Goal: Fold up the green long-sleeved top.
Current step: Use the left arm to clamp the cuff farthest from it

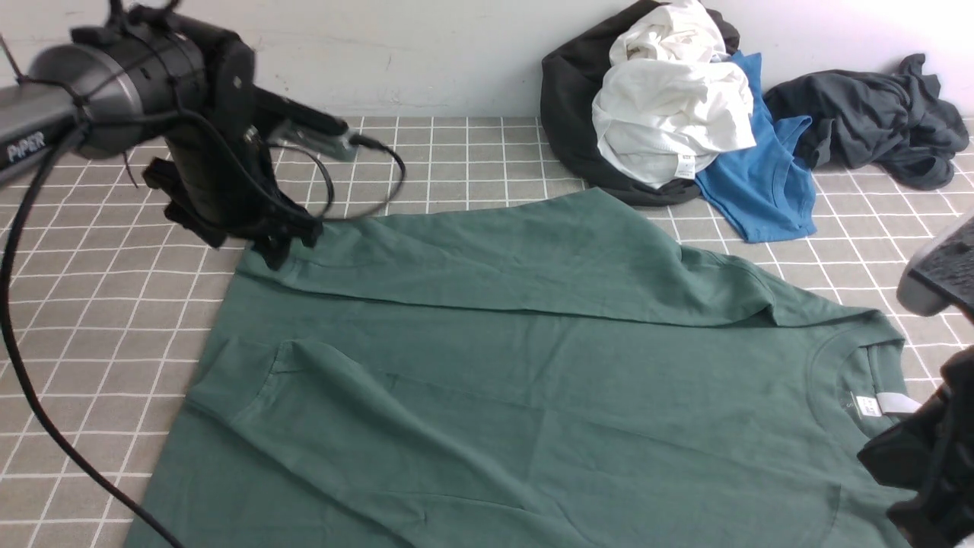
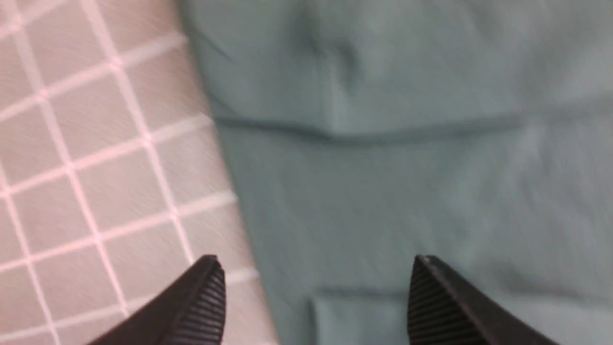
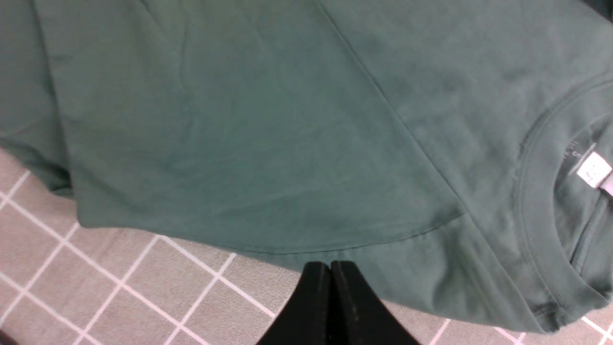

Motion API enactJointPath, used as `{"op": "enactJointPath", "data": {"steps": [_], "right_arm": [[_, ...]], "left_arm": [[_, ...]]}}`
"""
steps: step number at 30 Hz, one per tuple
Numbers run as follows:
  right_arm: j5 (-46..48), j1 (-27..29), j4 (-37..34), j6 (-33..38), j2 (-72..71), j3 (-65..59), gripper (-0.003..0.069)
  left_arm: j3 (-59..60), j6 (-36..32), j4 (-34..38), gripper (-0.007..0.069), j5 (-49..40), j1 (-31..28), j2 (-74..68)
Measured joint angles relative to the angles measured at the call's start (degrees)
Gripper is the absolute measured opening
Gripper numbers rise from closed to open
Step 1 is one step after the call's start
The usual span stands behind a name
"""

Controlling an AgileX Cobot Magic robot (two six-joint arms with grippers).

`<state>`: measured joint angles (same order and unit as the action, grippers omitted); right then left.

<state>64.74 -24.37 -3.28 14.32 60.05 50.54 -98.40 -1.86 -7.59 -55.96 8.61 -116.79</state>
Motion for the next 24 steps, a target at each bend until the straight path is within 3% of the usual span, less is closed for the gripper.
{"op": "enactJointPath", "data": {"steps": [6, 18, 24], "right_arm": [[-0.4, 0.0, 1.8, -1.9, 3.2, 0.2, -0.0014], [-0.5, 0.0, 1.7, -2.0, 3.6, 0.2, -0.0014], [-0.5, 0.0, 1.3, -2.0, 3.6, 0.2, -0.0014]], "left_arm": [[-5.4, 0.3, 3.9, 0.0479, 3.7, -3.4, -5.8], [-7.6, 0.3, 4.5, 0.0475, 8.2, -3.6, -14.1], [-7.7, 0.3, 4.4, 0.0377, 8.1, -3.6, -15.1]]}}
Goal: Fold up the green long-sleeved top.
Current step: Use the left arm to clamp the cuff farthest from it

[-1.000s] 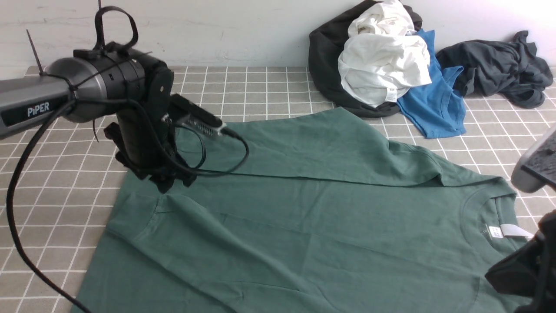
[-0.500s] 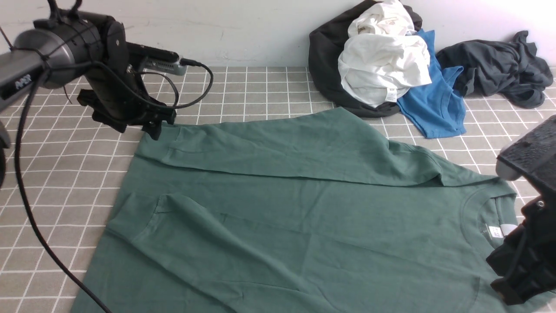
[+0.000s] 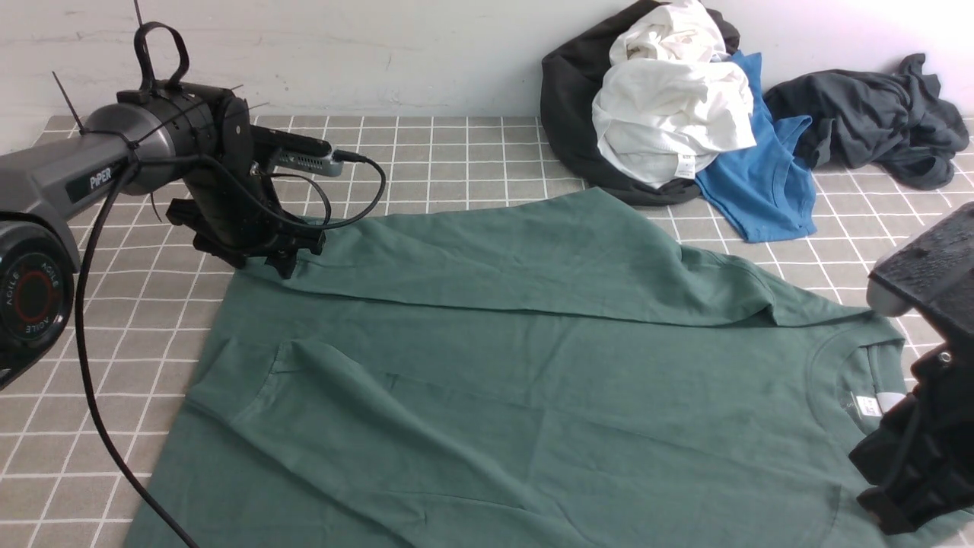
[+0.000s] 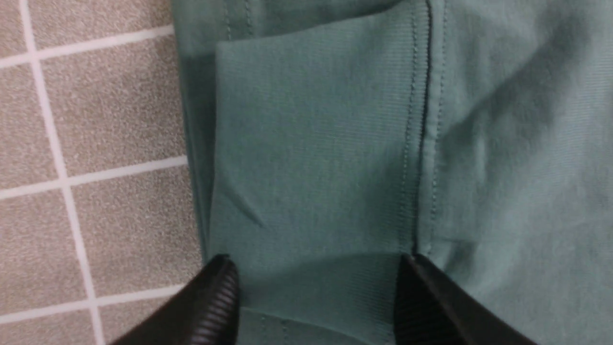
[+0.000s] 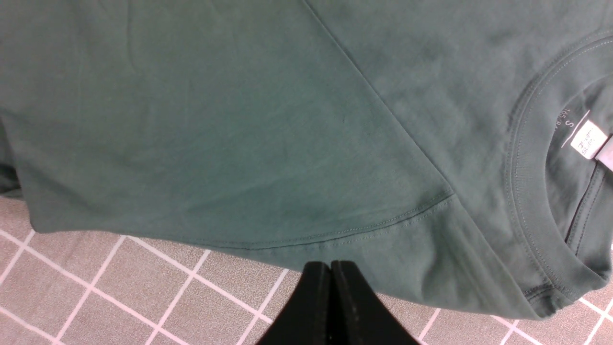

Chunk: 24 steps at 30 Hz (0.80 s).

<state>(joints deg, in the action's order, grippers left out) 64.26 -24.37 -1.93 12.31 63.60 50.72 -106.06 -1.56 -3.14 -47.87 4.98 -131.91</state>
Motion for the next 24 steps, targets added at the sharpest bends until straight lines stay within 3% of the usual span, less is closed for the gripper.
{"op": "enactJointPath", "data": {"steps": [11, 20, 24], "right_arm": [[0.0, 0.0, 0.0, 0.0, 0.0, 0.0, -0.0014], [-0.1, 0.0, -0.9, 0.2, 0.0, 0.0, -0.0014], [-0.2, 0.0, -1.1, 0.2, 0.0, 0.0, -0.0014]], "left_arm": [[-0.1, -1.0, 1.1, 0.0017, -1.5, 0.0, -0.2], [-0.1, -2.4, 1.3, 0.0001, -5.2, 0.9, 1.2], [-0.1, -2.6, 1.3, 0.0114, -4.9, 2.4, 1.0]]}}
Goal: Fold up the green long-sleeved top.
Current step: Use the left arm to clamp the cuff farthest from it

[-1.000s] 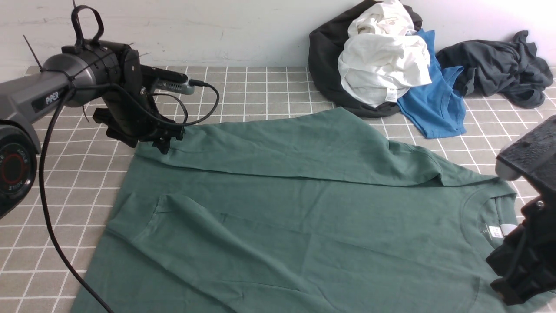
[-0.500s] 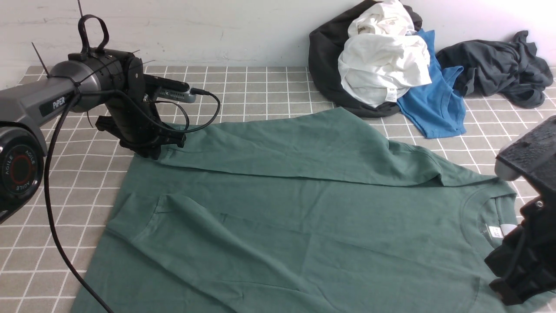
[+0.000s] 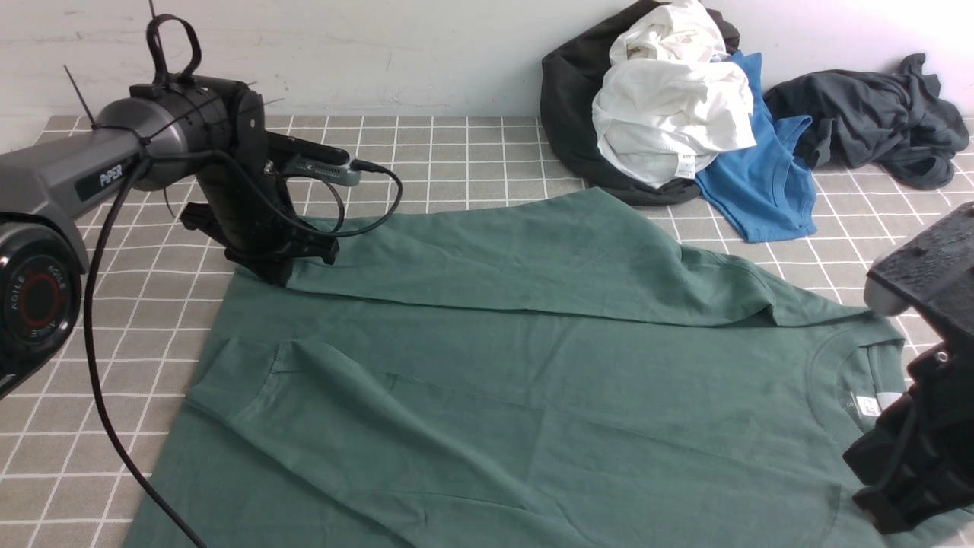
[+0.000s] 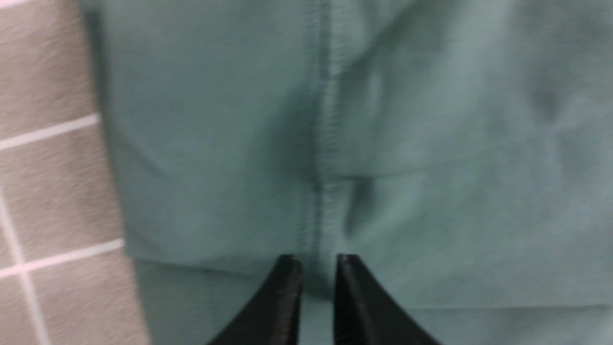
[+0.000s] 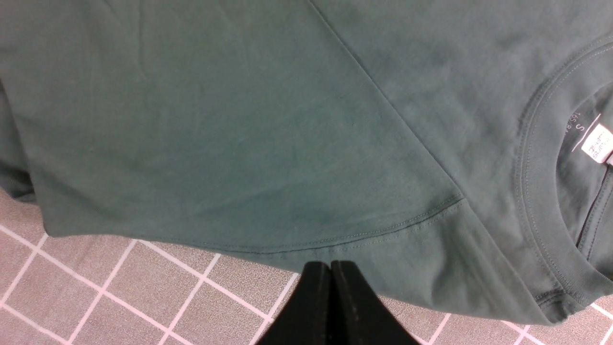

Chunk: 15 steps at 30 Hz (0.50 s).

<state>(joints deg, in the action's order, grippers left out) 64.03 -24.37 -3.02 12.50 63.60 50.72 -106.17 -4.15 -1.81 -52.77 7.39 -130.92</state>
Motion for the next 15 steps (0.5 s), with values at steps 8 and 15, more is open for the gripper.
{"op": "enactJointPath", "data": {"steps": [8, 15], "right_arm": [[0.0, 0.0, 0.0, 0.0, 0.0, 0.0, -0.0014], [-0.1, 0.0, 0.0, 0.0, 0.0, 0.0, -0.0014]], "left_arm": [[0.0, -0.1, 0.1, 0.0417, 2.5, 1.0, -0.9], [-0.3, 0.1, 0.3, 0.0393, 2.4, 1.1, -1.6]]}}
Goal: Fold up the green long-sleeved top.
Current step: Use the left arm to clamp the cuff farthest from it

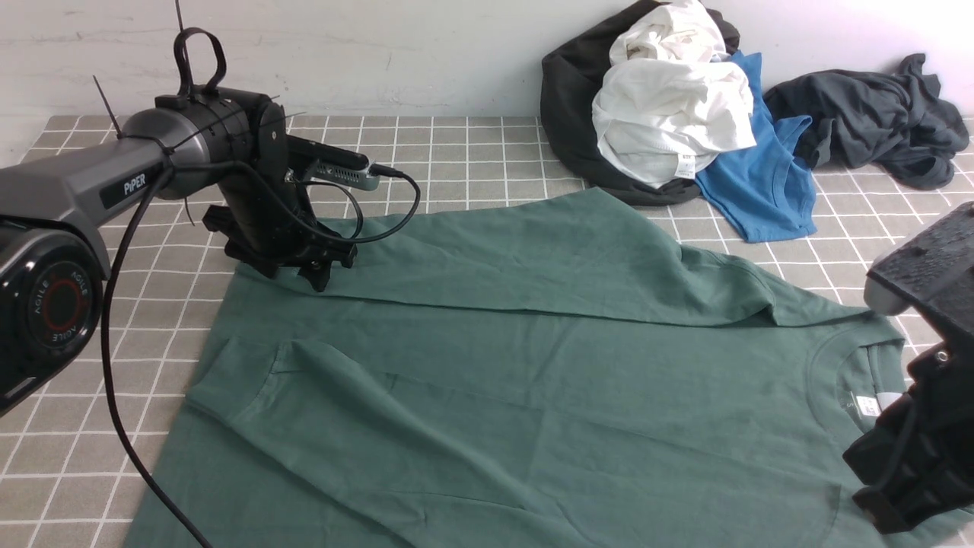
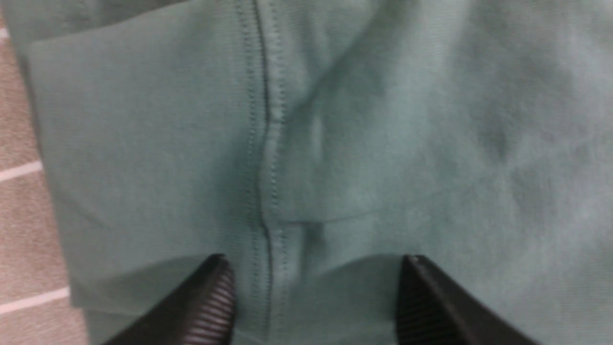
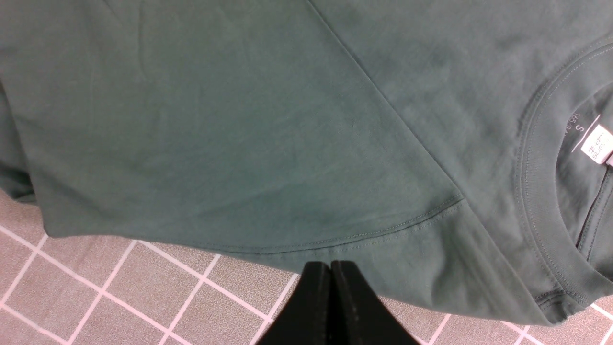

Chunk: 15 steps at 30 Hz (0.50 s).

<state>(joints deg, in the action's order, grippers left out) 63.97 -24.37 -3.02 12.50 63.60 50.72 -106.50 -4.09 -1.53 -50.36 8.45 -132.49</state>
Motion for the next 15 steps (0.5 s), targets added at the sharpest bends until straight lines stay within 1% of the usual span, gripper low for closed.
{"op": "enactJointPath", "data": {"steps": [1, 2, 3, 4, 5, 7, 10, 15], "right_arm": [[0.0, 0.0, 0.0, 0.0, 0.0, 0.0, -0.0014], [0.0, 0.0, 0.0, 0.0, 0.0, 0.0, -0.0014], [0.0, 0.0, 0.0, 0.0, 0.0, 0.0, -0.0014], [0.0, 0.0, 0.0, 0.0, 0.0, 0.0, -0.0014], [0.0, 0.0, 0.0, 0.0, 0.0, 0.0, -0.0014], [0.0, 0.0, 0.0, 0.0, 0.0, 0.0, -0.0014], [0.0, 0.0, 0.0, 0.0, 0.0, 0.0, -0.0014], [0.0, 0.0, 0.0, 0.0, 0.0, 0.0, -0.0014]], "left_arm": [[-0.1, 0.1, 0.1, 0.0385, 0.0, 0.0, 0.0], [-0.2, 0.0, 0.3, 0.0309, -0.2, 0.1, 0.0], [-0.2, 0.0, 0.3, 0.0277, -0.2, 0.2, -0.1], [-0.2, 0.0, 0.3, 0.0221, -0.2, 0.2, -0.1], [-0.2, 0.0, -0.1, 0.0141, -0.2, 0.2, -0.1], [-0.2, 0.0, -0.3, 0.005, -0.2, 0.2, -0.1], [-0.2, 0.0, -0.3, 0.0014, -0.2, 0.2, 0.0], [-0.1, 0.0, -0.3, 0.0013, -0.5, 0.2, 1.4]]}}
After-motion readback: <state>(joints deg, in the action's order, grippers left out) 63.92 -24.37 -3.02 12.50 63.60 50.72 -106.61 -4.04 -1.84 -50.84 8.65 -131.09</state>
